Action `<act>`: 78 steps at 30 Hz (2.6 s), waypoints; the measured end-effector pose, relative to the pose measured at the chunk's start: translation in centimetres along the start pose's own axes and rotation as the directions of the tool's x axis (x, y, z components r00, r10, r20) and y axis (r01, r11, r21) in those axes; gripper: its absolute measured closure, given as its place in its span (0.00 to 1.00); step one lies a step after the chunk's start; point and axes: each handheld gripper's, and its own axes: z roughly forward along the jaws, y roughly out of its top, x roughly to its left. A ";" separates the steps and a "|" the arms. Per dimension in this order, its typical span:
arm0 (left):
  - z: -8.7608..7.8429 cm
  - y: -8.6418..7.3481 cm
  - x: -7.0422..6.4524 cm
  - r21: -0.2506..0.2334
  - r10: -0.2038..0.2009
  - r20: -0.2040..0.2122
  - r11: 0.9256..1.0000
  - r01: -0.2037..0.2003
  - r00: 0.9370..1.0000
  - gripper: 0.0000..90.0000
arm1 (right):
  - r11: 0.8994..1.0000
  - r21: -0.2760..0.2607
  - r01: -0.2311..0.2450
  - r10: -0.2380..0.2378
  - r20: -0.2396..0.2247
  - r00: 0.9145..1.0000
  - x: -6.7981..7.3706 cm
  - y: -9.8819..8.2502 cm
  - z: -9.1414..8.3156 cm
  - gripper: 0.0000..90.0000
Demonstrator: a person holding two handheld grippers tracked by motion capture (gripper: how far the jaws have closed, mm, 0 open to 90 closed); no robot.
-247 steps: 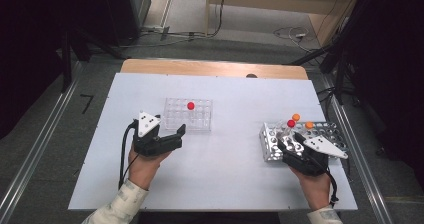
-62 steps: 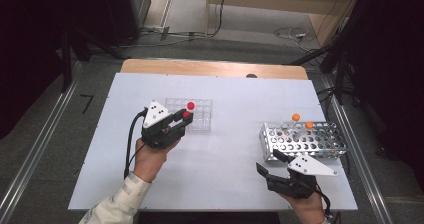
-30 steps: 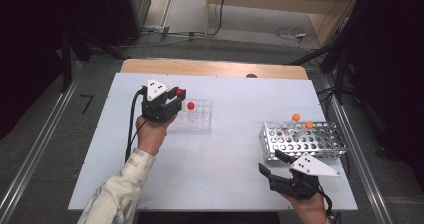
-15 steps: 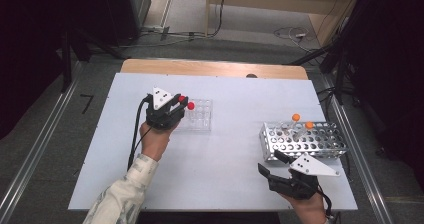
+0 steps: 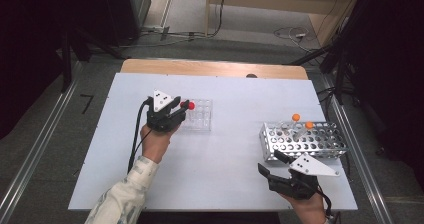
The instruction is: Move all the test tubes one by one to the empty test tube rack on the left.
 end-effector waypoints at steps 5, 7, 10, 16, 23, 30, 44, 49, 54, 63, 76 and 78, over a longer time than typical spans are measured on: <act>-0.7 0.0 -0.1 -0.008 -0.016 0.014 1.000 0.016 1.000 0.60 | 1.000 -0.001 -0.004 0.004 0.013 1.000 -0.2 0.0 0.0 0.32; -1.0 -0.1 -0.2 -0.012 -0.021 0.006 1.000 0.021 1.000 0.51 | 1.000 -0.004 -0.008 0.008 0.024 1.000 -0.4 -0.1 0.1 0.33; -1.5 -0.2 -0.3 -0.015 -0.047 -0.005 0.999 0.047 0.999 0.37 | 1.000 -0.005 -0.019 0.019 0.046 0.999 -0.8 -0.1 0.1 0.34; -2.9 -0.8 -0.9 -0.013 -0.046 0.001 0.999 0.046 0.999 0.27 | 0.999 -0.022 -0.048 0.051 0.114 0.992 -2.0 -0.1 0.6 0.36; -3.5 -1.3 -1.5 -0.005 -0.021 0.013 1.000 0.021 1.000 0.27 | 0.997 -0.026 -0.072 0.075 0.216 0.974 -4.1 0.6 2.7 0.42; -3.3 -1.5 -1.8 0.005 -0.019 0.024 1.000 0.019 1.000 0.27 | 0.995 -0.021 -0.102 0.103 0.280 0.954 -6.0 1.6 4.2 0.55; -3.3 -1.5 -1.8 0.004 -0.016 0.021 1.000 0.016 1.000 0.27 | 0.988 0.008 -0.154 0.142 0.335 0.931 -7.5 2.2 6.2 0.73; -3.4 -1.5 -1.8 0.002 -0.017 0.020 1.000 0.017 1.000 0.27 | 0.987 0.016 -0.162 0.147 0.341 0.929 -7.6 2.3 6.7 0.74; -3.4 -1.5 -1.8 0.003 -0.017 0.021 1.000 0.017 1.000 0.27 | 0.986 0.022 -0.164 0.147 0.344 0.927 -7.6 2.3 6.9 0.78; -3.4 -1.5 -1.9 0.005 -0.016 0.021 1.000 0.016 1.000 0.27 | 0.989 0.014 -0.150 0.136 0.350 0.927 -7.5 2.4 6.9 0.81; -3.6 -1.4 -2.0 -0.005 -0.014 0.029 1.000 0.014 0.999 0.28 | 0.992 -0.066 -0.110 0.127 0.365 0.922 -6.8 3.7 5.0 0.82; -3.7 -1.3 -2.0 -0.008 -0.018 0.030 1.000 0.018 0.999 0.28 | 0.991 -0.085 -0.104 0.129 0.364 0.923 -6.7 4.1 4.5 0.82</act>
